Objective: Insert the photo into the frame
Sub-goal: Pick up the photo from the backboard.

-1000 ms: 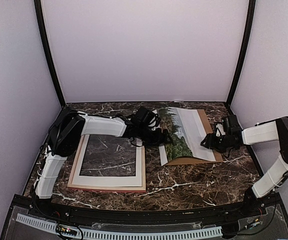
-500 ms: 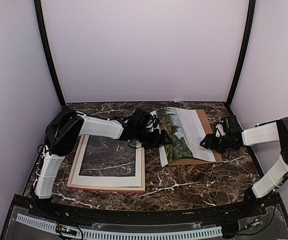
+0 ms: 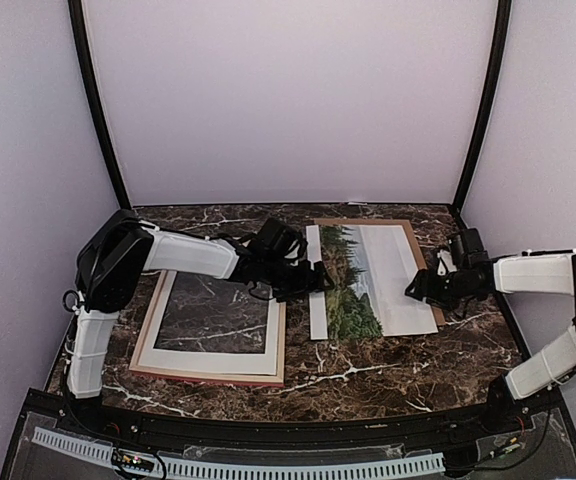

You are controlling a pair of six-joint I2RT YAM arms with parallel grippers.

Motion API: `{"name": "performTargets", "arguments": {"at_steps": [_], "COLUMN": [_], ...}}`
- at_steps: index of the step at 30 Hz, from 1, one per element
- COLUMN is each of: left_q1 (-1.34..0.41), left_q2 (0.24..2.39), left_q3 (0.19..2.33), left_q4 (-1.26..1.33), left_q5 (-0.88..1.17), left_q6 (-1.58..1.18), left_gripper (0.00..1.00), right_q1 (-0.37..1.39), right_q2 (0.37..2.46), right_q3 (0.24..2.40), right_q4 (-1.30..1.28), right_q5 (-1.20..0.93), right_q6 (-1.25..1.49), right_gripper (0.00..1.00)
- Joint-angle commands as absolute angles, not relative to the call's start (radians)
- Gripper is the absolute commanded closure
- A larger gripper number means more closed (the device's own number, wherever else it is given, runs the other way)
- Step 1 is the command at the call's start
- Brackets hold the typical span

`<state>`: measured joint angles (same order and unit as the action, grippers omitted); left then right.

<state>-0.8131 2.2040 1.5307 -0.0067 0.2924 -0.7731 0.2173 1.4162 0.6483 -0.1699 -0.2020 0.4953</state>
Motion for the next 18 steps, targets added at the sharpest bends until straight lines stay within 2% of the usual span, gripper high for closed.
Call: {"name": "performTargets", "arguments": {"at_steps": [1, 12, 18], "left_q1": [-0.815, -0.807, -0.802], "left_q2": [2.126, 2.145, 2.154], "left_q3": [1.481, 1.475, 1.440], "left_q4": [-0.086, -0.048, 0.009], "left_q5": [0.181, 0.237, 0.333], "left_q6": [-0.791, -0.864, -0.953], "left_gripper": [0.06, 0.04, 0.05], "right_q1": [0.223, 0.204, 0.204], "right_q2": [1.383, 1.474, 1.484], "right_q3": [0.681, 0.716, 0.705], "right_q4": [-0.228, -0.238, -0.235], "right_q5": [-0.142, -0.112, -0.144], "right_q6": [0.500, 0.473, 0.478], "right_gripper": [0.31, 0.28, 0.29]}}
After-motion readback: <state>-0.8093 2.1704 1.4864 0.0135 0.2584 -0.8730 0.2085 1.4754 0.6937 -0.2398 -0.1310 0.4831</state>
